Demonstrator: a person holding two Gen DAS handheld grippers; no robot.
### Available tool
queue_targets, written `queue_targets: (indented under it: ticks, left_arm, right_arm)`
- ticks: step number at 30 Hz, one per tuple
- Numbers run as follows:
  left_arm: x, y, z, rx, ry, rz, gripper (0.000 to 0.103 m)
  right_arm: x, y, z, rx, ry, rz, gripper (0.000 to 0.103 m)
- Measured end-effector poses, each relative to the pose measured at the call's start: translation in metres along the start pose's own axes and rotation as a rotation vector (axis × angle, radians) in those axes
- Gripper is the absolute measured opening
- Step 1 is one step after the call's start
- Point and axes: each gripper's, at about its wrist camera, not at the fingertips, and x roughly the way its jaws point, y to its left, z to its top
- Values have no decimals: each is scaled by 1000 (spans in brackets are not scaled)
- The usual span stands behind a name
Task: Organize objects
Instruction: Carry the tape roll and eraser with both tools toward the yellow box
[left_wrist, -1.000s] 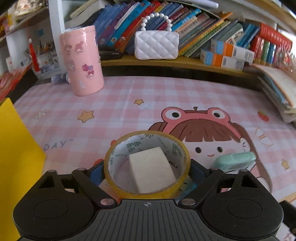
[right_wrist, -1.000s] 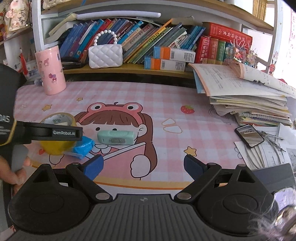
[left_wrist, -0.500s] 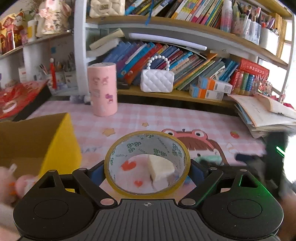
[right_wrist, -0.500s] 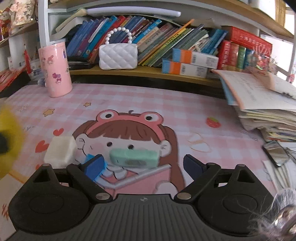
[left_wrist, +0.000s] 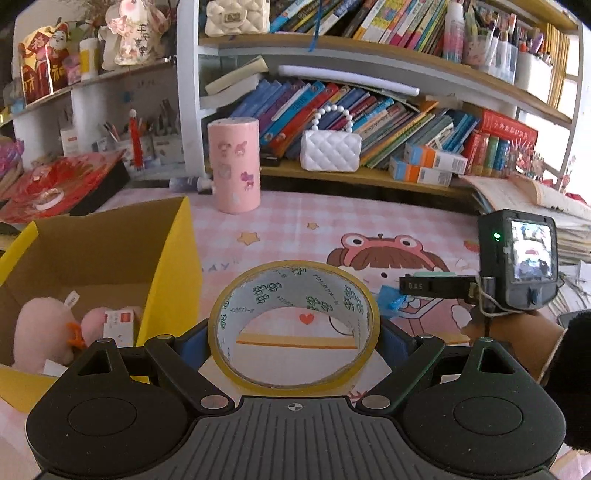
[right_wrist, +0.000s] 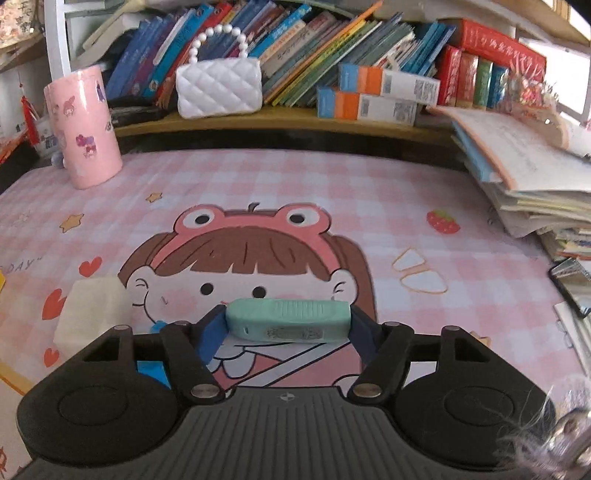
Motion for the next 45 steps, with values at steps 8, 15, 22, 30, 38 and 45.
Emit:
queue_targets:
  ticks: [8,15,22,30,38,45]
  left_arm:
    - [-13,-1,-7,-13,-20,-53,91]
    - [-33,0,-18,-2,-41,-133,91]
    - [-60,18,-31,-5,-71,-189,91]
    - [-91,56,-50,-29,-93,-207,91]
    - [-126,115,-78,-110,-78,-150,91]
    - [-153,172,-103,-189,-70,-50,91]
  right_arm:
    - [-60,-12,-2,16,-84,2,67]
    - [-132,-8,-23,47,-104,24,67]
    - [-183,16,-56,107,-81,34,67]
    - [-221,75,-88,20,-80,70,67]
    - [-249,135,-115,-45,-52,120,67]
    - [-272,195,-135,-144,-46,213,67]
